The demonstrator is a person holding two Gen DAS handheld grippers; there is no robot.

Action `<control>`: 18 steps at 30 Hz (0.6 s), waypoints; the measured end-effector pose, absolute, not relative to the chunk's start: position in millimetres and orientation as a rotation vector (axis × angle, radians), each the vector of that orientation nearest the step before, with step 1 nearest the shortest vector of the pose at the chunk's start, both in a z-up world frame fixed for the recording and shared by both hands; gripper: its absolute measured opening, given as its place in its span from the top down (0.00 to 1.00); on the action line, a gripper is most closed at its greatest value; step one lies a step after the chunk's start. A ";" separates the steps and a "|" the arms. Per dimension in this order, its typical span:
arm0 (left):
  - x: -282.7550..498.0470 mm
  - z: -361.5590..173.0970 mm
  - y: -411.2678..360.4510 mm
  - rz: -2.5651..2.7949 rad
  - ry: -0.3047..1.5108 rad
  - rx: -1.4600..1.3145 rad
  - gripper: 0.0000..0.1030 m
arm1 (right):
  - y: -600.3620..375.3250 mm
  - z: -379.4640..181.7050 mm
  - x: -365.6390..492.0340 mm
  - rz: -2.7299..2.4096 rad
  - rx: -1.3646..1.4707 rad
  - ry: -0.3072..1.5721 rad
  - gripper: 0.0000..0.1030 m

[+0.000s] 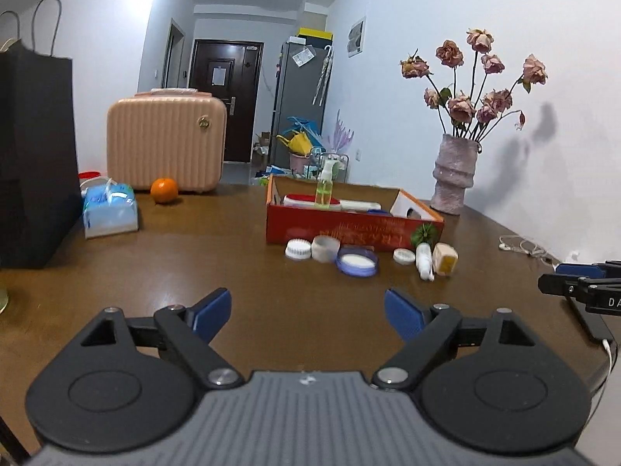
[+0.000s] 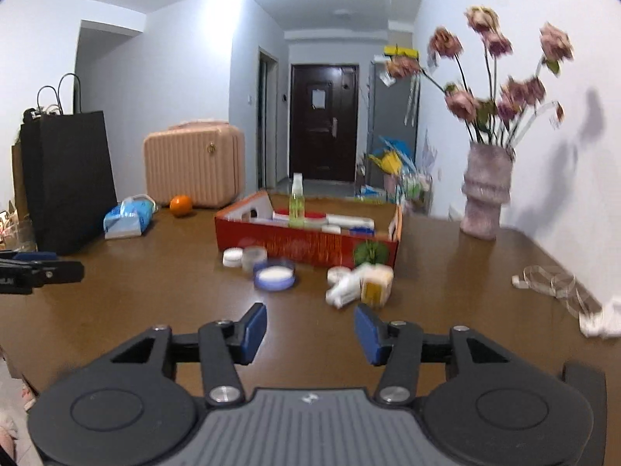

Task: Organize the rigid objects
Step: 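Grasp the white ribbed lid with the left tool while the right tool grasps the grey tape roll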

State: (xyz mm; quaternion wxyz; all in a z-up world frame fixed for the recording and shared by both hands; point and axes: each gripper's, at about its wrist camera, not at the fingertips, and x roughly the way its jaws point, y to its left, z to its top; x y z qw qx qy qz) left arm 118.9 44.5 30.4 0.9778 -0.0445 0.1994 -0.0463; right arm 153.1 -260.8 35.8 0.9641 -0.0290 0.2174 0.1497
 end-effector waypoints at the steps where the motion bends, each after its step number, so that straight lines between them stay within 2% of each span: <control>1: 115.5 28.1 46.9 -0.088 0.402 -0.091 0.15 | -260.0 33.5 150.8 0.307 -0.057 0.450 0.52; 9: 142.1 15.9 62.8 -0.079 0.430 -0.089 0.16 | -228.0 21.5 175.3 0.363 -0.067 0.503 0.52; 18: 284.7 5.5 53.6 -0.170 0.525 0.067 0.22 | -170.6 15.2 284.9 0.464 -0.102 0.534 0.52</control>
